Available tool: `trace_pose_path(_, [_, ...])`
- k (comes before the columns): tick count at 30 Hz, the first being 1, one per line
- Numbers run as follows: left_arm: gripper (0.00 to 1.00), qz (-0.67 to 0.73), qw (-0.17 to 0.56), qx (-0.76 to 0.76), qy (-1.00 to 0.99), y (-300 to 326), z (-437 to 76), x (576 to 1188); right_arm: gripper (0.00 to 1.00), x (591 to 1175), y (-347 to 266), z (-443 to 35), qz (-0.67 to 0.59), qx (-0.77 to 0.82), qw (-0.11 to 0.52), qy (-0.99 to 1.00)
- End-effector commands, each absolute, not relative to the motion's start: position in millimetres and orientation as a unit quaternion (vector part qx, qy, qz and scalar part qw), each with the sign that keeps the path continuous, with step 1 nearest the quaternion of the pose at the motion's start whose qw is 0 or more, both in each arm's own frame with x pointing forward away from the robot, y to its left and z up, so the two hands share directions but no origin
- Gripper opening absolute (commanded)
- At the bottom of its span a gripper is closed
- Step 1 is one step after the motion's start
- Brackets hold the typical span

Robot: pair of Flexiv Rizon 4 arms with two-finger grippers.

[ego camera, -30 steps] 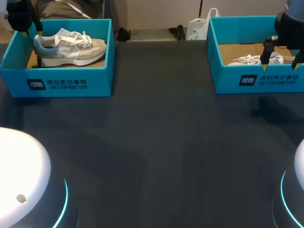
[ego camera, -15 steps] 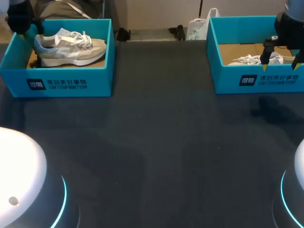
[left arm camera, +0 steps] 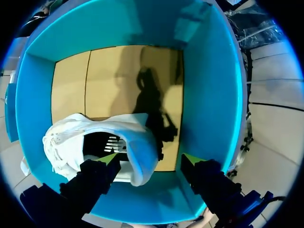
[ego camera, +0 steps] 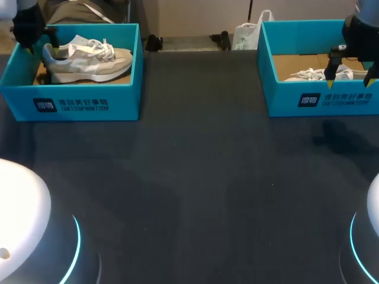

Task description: Take the shoe out of the shoebox, open the shoe tongue, remove and reinsert the insole, then place the shoe into the shoebox

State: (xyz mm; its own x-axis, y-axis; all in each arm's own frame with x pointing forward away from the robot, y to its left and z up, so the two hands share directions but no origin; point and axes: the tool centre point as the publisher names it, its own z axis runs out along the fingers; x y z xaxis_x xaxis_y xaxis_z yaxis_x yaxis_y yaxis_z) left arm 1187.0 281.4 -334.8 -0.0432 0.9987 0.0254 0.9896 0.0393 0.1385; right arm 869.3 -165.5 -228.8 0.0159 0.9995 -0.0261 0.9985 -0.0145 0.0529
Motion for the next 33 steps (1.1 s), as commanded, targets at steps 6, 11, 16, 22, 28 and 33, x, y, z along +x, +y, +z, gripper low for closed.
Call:
trace_pose_path(6, [0.82,0.043,0.023,0.691,0.721,283,-355,1201,1.00,869,-165,-229,0.009,0.713,0.029,0.701])
trace_pose_path(11, [0.82,0.035,0.015,0.692,0.721,282,-368,1200,1.00,869,-165,-229,0.009,0.713,0.029,0.701])
trace_pose_path(16, [0.83,0.028,0.005,0.691,0.722,282,-377,1198,1.00,869,-165,-229,0.009,0.713,0.029,0.701])
trace_pose_path(22, [0.70,0.022,-0.004,0.684,0.729,283,-385,1197,1.00,869,-165,-229,0.009,0.713,0.029,0.701])
trace_pose_path(28, [0.48,0.019,-0.006,0.684,0.729,282,-385,1196,1.00,869,-165,-229,0.009,0.713,0.029,0.701])
trace_pose_path(33, [0.46,0.017,-0.014,0.682,0.731,283,-385,1194,1.00,869,-165,-229,0.009,0.713,0.029,0.701])
